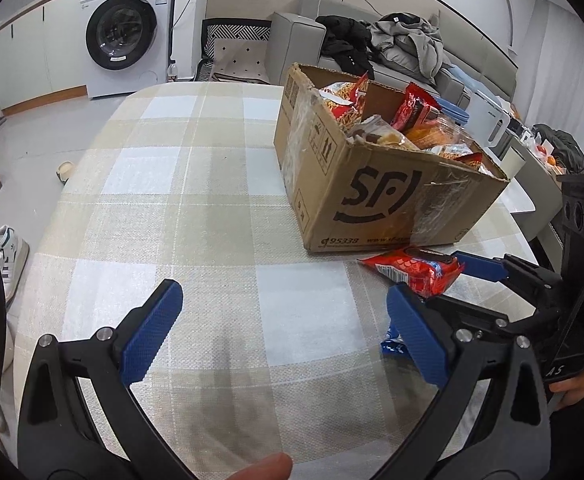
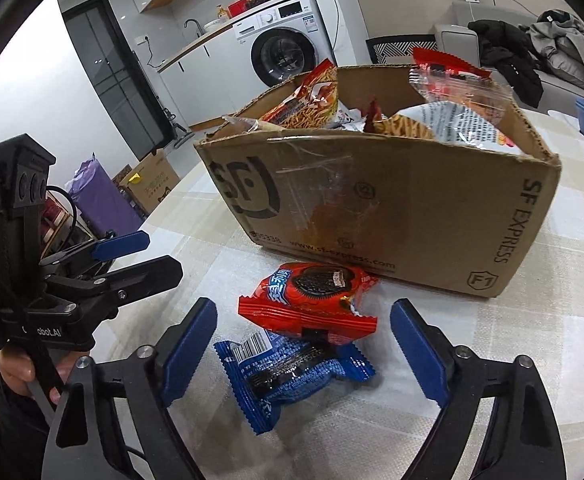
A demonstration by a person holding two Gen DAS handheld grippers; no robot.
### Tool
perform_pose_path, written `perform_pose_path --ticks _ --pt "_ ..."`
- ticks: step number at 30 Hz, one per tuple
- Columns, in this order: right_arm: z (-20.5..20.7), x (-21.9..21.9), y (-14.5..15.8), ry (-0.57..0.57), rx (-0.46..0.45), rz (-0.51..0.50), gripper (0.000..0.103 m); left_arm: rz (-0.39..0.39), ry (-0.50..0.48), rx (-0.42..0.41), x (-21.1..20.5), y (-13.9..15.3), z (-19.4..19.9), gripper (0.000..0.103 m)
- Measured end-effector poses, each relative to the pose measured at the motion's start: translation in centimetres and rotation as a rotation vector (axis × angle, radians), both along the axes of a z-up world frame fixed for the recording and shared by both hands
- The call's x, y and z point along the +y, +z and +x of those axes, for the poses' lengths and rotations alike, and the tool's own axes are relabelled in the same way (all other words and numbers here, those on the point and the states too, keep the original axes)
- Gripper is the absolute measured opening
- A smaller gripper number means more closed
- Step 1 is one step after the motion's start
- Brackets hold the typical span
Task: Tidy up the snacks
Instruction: 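Withdraw both grippers and lower the right gripper onto the red Oreo pack, then close the right gripper on the red Oreo pack and lift it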
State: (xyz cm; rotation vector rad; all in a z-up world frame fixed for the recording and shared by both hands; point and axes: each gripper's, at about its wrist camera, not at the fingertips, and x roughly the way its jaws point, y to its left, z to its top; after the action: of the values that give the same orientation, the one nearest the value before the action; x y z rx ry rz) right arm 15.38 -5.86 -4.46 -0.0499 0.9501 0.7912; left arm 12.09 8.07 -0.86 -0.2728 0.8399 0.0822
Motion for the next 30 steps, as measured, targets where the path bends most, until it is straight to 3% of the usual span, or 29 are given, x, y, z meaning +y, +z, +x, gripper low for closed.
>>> perform_pose_path --ticks 8,10,12,14,17,19,24,26,28,30 --pt "0.8 1.5 -0.7 -0.005 0.007 -0.017 0.081 -0.004 0.008 0.004 0.4 -0.4 0.1 0.102" --pt "1.0 1.6 -0.8 -0.010 0.009 -0.020 0.068 -0.001 0.010 0.008 0.4 -0.5 0.2 0.102" --pt "1.0 1.5 -0.9 -0.012 0.010 -0.011 0.063 0.002 0.011 0.009 0.4 -0.5 0.2 0.102" --pt "0.8 1.3 -0.6 -0.012 -0.012 -0.002 0.048 0.001 0.010 0.010 0.3 -0.6 0.1 0.102" --pt "0.3 0.8 -0.1 -0.008 -0.045 0.010 0.042 0.004 0.005 0.014 0.0 -0.7 0.1 0.102" --pt "0.1 0.5 0.1 -0.009 -0.058 0.009 0.028 0.007 -0.001 0.014 -0.3 -0.6 0.2 0.102" --pt "0.0 -0.3 0.4 -0.019 -0.067 0.025 0.023 0.020 -0.021 0.011 -1.2 -0.4 0.0 0.102" --pt "-0.1 -0.6 0.5 -0.016 -0.067 0.037 0.020 0.021 -0.026 0.012 -1.5 -0.3 0.0 0.102" --pt "-0.2 -1.2 0.7 -0.012 -0.069 0.045 0.009 0.022 -0.029 0.013 -1.7 -0.3 0.0 0.102" --pt "-0.4 -1.6 0.9 -0.018 -0.079 0.036 0.009 0.024 -0.032 0.015 -1.9 -0.3 0.0 0.102"
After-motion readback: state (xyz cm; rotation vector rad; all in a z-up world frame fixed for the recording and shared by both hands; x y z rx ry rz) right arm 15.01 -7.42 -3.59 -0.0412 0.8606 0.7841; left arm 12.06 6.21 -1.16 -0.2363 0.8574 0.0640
